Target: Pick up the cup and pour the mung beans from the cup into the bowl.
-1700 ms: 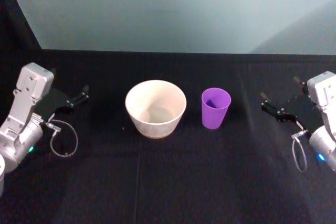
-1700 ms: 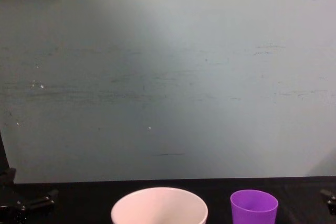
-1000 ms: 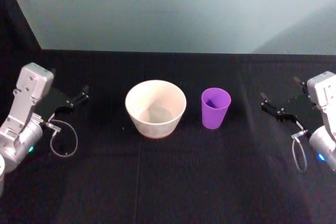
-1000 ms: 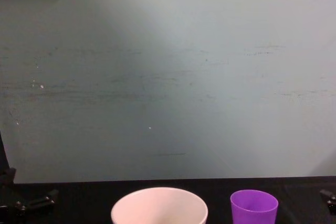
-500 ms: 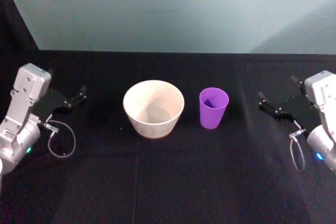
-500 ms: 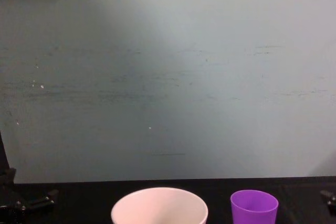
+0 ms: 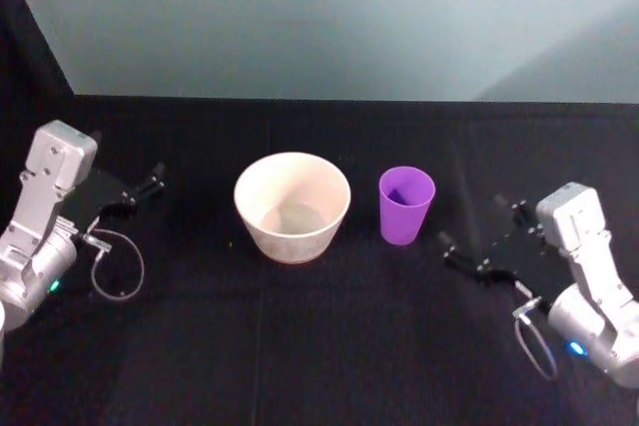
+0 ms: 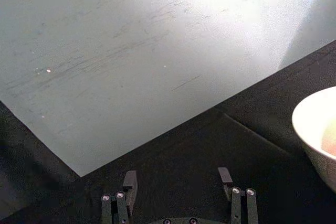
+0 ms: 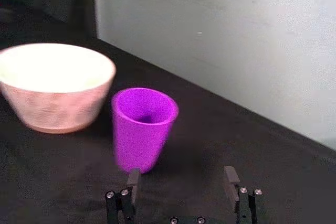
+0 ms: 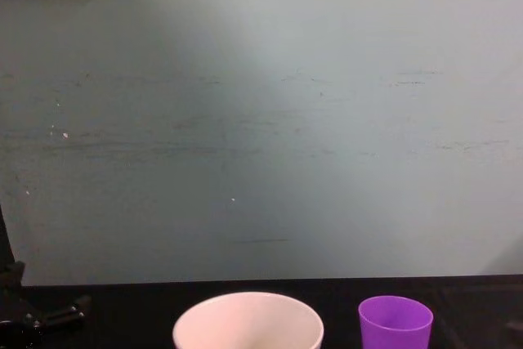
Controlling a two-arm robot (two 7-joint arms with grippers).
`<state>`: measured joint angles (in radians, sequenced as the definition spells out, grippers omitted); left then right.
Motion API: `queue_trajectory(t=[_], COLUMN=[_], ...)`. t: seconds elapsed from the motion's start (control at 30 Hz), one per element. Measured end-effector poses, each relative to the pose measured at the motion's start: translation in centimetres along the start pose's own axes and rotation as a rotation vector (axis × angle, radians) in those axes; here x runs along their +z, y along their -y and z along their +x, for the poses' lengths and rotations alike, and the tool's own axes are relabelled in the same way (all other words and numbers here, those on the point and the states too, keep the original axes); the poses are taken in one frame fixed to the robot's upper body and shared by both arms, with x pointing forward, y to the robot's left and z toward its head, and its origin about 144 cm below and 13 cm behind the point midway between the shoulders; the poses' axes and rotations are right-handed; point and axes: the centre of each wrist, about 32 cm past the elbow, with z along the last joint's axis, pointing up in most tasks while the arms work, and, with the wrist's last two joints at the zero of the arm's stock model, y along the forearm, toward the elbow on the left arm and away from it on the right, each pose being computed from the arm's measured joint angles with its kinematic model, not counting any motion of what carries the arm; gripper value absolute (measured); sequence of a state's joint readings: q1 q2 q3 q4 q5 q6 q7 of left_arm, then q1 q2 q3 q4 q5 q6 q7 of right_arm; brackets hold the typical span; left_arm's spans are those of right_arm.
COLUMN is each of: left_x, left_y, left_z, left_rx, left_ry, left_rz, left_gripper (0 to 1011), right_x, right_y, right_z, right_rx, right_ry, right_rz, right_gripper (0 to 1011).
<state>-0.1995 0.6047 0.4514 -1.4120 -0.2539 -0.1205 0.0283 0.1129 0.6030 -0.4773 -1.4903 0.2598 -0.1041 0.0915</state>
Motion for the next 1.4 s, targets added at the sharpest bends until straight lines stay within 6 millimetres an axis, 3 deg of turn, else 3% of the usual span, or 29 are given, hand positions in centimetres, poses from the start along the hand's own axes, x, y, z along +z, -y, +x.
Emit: queue_trajectory(t=[0.37, 0.9, 1.23, 1.4], left_x=[0.0, 0.0, 0.0, 0.0], left_y=[0.0, 0.0, 0.0, 0.0], left_z=[0.0, 0.0, 0.0, 0.0], left_rx=[0.000, 0.000, 0.000, 0.000], left_ry=[0.000, 0.000, 0.000, 0.000], left_rz=[0.000, 0.000, 0.000, 0.000], left_gripper=[1000, 1000, 1000, 1000], right_x=[0.4, 0.9, 0.6, 0.6], right_y=[-2.2, -6.4, -7.3, -7.4], right_z=[-1.9, -2.5, -2.4, -2.4], right_rx=[0.084, 0.078, 0.098, 0.099], right_ry=[-0.110, -0.179, -0.245, -0.260], right_rz=[0.018, 0.026, 0.031, 0.038], right_gripper=[1002, 1003, 997, 915])
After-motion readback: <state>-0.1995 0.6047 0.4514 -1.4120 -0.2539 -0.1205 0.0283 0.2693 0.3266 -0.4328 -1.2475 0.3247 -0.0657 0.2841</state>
